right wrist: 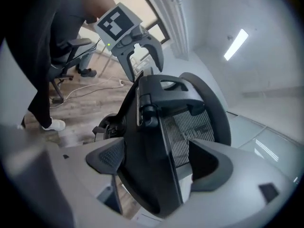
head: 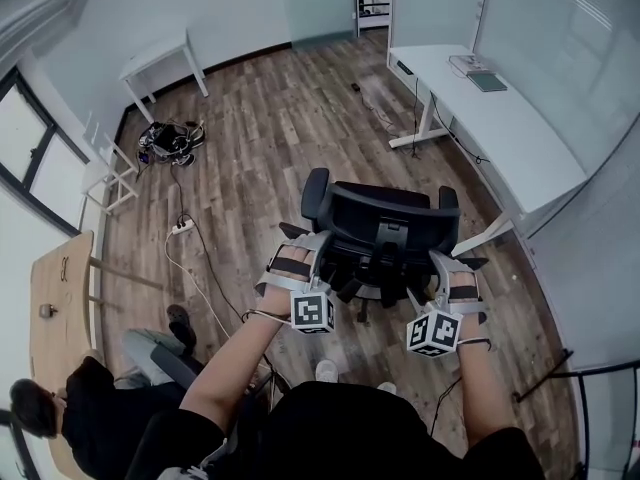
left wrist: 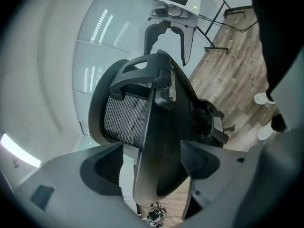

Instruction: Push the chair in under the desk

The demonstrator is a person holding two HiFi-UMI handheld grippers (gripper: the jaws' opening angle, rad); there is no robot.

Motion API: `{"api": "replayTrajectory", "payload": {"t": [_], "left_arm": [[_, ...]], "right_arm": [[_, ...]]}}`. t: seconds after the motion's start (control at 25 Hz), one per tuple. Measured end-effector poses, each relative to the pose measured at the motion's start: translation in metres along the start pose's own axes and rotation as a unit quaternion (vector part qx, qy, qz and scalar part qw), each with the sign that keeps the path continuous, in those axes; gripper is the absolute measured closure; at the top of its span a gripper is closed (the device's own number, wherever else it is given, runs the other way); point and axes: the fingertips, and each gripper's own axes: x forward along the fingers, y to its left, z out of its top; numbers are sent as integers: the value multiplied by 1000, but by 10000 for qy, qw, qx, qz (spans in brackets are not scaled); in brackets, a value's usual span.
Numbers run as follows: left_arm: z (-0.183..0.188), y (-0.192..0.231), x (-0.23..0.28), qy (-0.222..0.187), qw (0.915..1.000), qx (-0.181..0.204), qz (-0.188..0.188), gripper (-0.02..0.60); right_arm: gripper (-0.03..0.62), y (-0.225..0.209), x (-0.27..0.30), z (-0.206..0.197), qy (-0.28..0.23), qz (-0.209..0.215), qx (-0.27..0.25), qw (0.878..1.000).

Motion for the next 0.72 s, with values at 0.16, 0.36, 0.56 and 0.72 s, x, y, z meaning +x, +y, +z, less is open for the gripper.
{"api": "replayTrajectory", "payload": {"t": [0.16,0.36,0.56,0.72], "left_arm": [[5,5,16,-52,10000,53,-11,204],[4,-3,40,-10,9992,329,-240,204],[4,-8,54,77,9985,434,-312,204],[3,-21,69,123,9969,649,-426,195]], "right_arm": [[177,3,20,-6,225,195,-127,9995],[175,-1,40,-10,534,261,-354,9976],[175,3,53,-7,641,184,-848,9942],[178,14,70,-8,736,269,-977,9921]]}}
